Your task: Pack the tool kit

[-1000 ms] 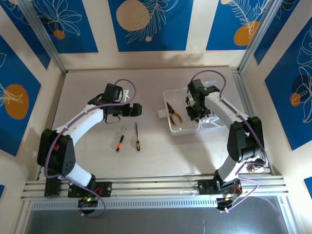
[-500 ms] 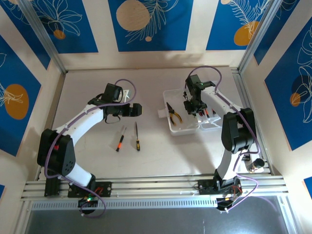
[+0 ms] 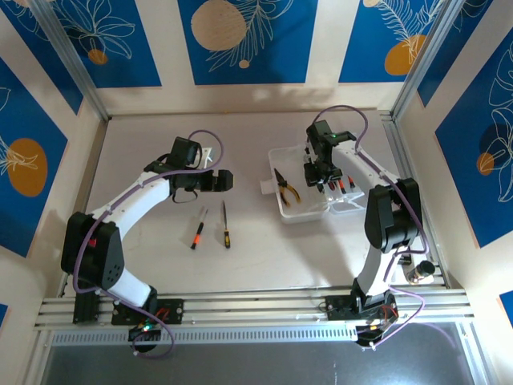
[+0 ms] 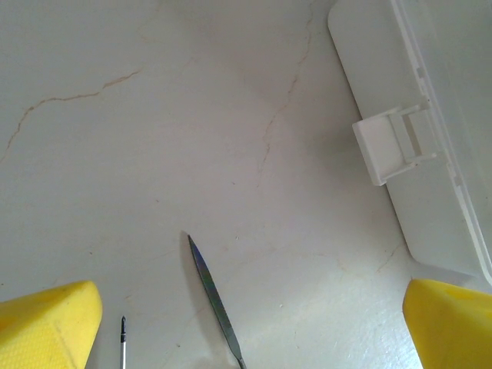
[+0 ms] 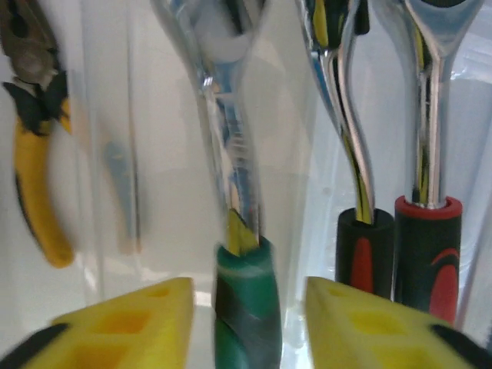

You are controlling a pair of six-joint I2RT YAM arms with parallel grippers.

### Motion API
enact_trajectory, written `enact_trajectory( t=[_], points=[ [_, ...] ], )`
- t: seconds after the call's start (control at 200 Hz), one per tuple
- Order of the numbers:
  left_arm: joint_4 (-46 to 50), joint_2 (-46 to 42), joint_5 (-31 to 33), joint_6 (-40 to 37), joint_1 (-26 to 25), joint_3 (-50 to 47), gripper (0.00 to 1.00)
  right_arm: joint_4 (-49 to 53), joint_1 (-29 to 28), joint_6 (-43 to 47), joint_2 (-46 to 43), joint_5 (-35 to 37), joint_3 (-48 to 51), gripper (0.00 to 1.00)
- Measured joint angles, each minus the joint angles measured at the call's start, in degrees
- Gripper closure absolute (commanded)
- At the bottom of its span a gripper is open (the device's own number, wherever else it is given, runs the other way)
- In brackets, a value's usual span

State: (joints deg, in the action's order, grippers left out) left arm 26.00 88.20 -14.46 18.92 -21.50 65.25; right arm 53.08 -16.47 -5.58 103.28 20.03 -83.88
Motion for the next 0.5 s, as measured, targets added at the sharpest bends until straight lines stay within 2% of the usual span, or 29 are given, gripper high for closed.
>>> enact_trajectory(
  t=[0.185, 0.27, 0.31, 0.395, 0.465, 0.5],
  points=[
    [0.24, -0.63, 0.13, -0.02, 0.04, -0.5, 0.0, -0.63, -0.11, -0.31, -3.26, -1.44, 0.15, 0.45],
    [0.5, -1.18, 0.72, -0.28, 0.13, -0.87, 0.0, -0.72, -0.11, -0.59, -4.42, -1.55, 0.15, 0.39],
    [0.92, -1.42, 1.49, -0.55, 0.15, -1.11, 0.01, -0.76, -0.15, -0.79, -4.85, -1.68, 0.15, 0.33],
    [2.34, -1.53, 3.98, -1.33, 0.2, -1.64, 0.04, -0.76, -0.46, -0.5, -6.03, -2.32, 0.15, 0.1],
    [3.58, -1.53, 6.29, -1.57, 0.26, -2.8, 0.07, -0.9, -1.16, -0.52, -7.26, -3.08, 0.15, 0.0],
    [4.24, -1.53, 7.41, -1.7, 0.28, -3.69, 0.09, -1.05, -1.7, -0.52, -7.91, -3.65, 0.15, 0.01]
  ],
)
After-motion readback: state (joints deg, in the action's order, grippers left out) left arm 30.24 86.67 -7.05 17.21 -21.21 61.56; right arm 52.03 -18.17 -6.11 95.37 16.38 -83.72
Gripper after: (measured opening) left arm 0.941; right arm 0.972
